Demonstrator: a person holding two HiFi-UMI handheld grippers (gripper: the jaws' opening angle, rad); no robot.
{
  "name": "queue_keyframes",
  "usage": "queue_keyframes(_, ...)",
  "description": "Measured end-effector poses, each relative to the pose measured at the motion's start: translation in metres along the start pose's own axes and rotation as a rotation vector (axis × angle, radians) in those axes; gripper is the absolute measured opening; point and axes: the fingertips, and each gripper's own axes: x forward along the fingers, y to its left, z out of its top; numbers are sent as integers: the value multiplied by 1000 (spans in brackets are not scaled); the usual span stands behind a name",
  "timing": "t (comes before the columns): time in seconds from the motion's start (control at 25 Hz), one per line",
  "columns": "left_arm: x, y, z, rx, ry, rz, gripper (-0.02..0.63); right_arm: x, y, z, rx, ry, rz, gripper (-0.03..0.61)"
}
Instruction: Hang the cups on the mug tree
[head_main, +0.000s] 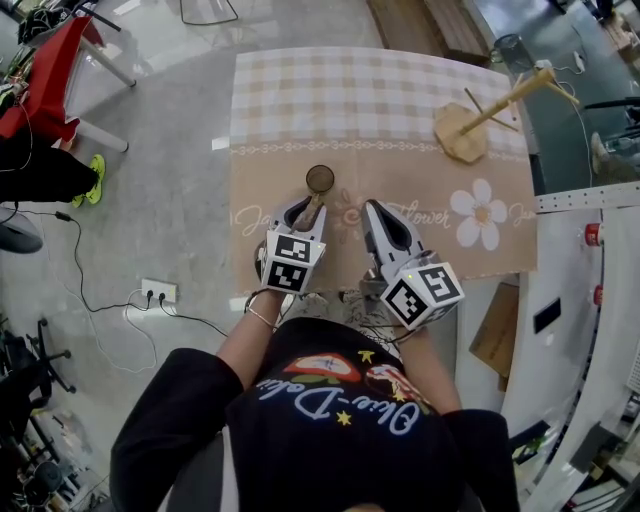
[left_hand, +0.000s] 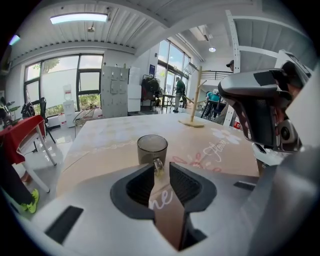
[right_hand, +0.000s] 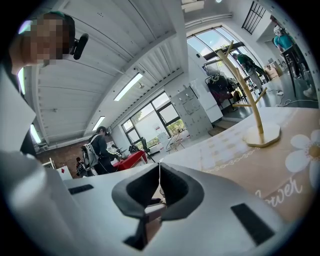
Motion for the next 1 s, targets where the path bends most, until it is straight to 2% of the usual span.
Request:
queue_keyframes(0.32,9,8,-1,-17,14,66,92,-2,-5,1,7,-1,-7,11)
queue_keyframes(0.68,14,10,-1,-50,19,85,89,-8,-10,4,15,-11,-33,11)
queue_keyframes(0.76,13,10,-1,-52,20,93,80,-9,-10,4,19,-11,-36,11)
queue_keyframes(0.8,13,11,-1,-53,20,100,54,-9,-10,3,20,-11,-37,11)
queue_keyframes(1.0,13,12,-1,-36,24,113,49,-11,-11,2,23,-11,-48,11)
